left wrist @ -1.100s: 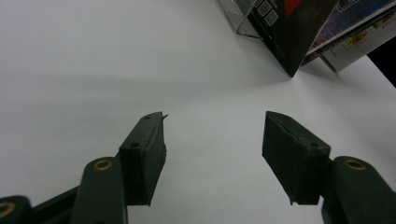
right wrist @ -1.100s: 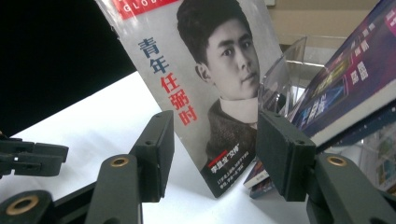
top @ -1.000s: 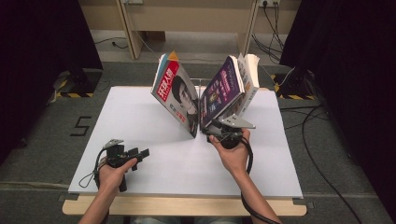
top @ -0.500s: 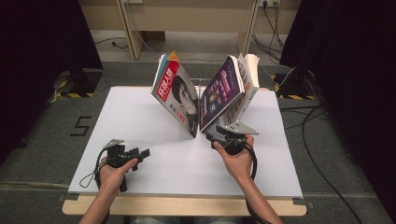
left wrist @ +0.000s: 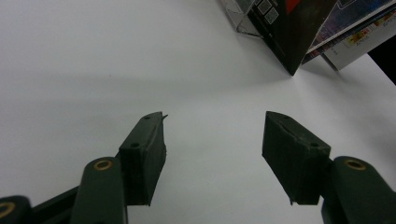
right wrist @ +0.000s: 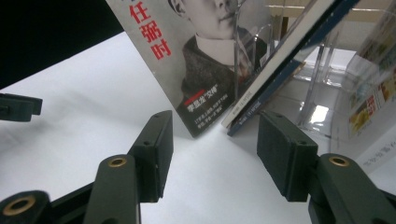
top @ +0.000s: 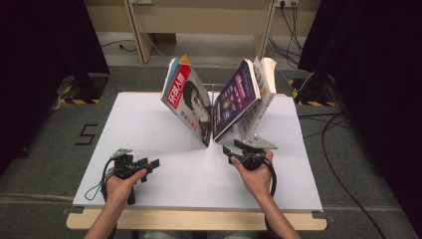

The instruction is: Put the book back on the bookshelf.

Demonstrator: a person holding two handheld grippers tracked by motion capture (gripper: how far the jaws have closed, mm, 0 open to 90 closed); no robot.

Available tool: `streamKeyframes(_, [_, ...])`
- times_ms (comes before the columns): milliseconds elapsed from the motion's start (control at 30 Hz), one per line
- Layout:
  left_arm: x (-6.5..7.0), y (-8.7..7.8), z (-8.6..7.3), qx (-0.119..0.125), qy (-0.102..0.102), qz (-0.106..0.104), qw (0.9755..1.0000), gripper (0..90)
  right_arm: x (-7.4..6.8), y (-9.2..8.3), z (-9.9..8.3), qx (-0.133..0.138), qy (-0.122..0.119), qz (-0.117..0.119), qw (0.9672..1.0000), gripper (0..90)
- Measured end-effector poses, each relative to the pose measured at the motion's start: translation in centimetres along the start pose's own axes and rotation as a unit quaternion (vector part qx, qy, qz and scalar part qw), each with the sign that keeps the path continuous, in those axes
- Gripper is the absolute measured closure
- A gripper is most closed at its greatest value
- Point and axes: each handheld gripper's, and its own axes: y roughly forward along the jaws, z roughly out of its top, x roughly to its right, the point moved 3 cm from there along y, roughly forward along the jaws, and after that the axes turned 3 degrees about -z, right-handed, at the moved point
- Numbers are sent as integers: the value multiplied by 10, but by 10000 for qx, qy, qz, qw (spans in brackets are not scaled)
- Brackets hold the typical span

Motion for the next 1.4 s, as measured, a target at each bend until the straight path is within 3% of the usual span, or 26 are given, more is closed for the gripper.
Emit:
streamKeyframes(867, [-7,-3,-2,33,37,98,9999,384,13,0,-32,-190,62,-191,9996,459])
streamKeyframes(1400, [-5,-3,-7,165,184,163,9996,356,13,-7,-30,-68,74,-218,9997,441])
